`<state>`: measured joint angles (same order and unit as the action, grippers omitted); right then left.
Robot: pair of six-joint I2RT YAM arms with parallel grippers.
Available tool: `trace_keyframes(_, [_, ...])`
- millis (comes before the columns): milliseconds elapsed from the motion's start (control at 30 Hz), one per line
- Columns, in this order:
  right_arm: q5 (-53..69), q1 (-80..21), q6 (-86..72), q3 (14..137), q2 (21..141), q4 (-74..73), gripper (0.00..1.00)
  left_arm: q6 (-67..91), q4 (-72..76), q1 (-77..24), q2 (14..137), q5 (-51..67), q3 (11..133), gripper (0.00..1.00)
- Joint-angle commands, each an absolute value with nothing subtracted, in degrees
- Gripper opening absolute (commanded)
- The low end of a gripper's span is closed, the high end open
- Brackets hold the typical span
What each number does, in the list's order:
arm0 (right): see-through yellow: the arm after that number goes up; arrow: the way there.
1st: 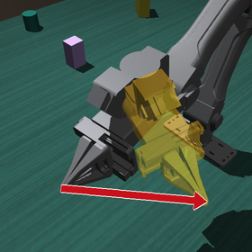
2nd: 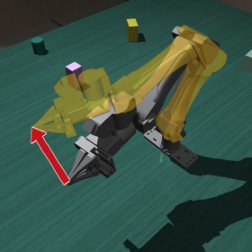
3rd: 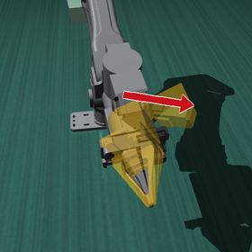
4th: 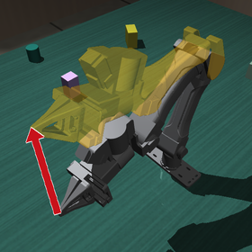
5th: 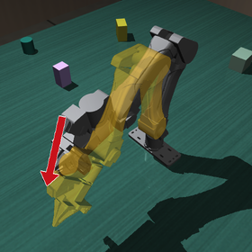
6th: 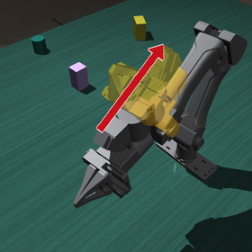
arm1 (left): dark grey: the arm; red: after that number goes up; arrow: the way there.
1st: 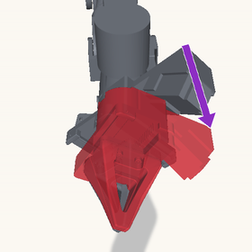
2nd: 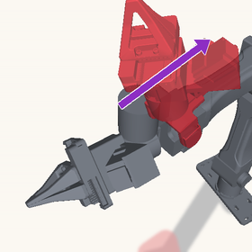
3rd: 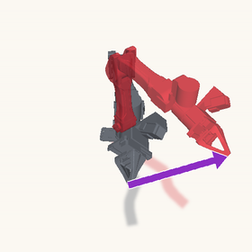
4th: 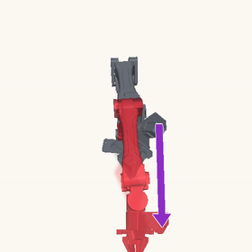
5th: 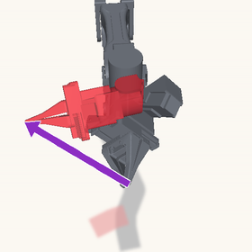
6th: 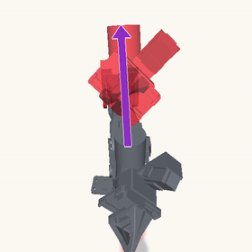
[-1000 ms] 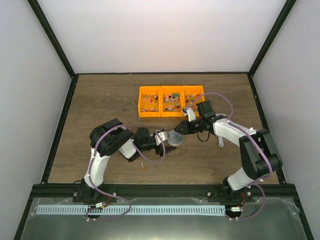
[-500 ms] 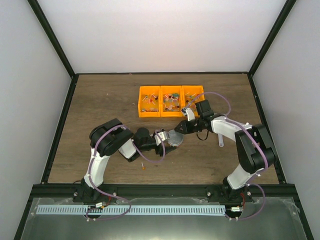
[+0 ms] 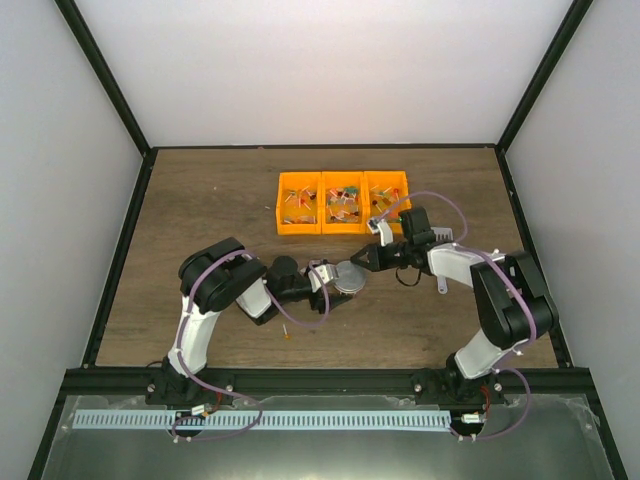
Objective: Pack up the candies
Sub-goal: Screw the bottle lid onto the packing bottle.
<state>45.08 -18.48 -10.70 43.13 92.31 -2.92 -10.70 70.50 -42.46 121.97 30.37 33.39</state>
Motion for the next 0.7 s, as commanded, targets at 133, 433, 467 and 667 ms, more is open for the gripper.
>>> trace_keyframes(133, [52.27,-20.48,-15.75,31.59,88.69,-4.99,0.01,-5.52,57.4,-41.73,125.94,28.46,32.54,0.73])
trace_keyframes(433, [53.4,-21.91,-20.67,23.04,83.05,-0.66,0.01,-4.22,57.7,-41.0,126.41,27.43,33.04,0.73])
trace_keyframes(467, [53.39,-22.12,-21.52,22.24,82.25,0.03,0.01,-4.24,57.66,-40.92,126.28,27.08,33.05,0.73])
trace_keyframes(667, [53.7,-24.97,-26.66,17.63,77.61,3.38,0.01,-4.07,57.26,-40.69,126.56,26.35,33.64,0.73])
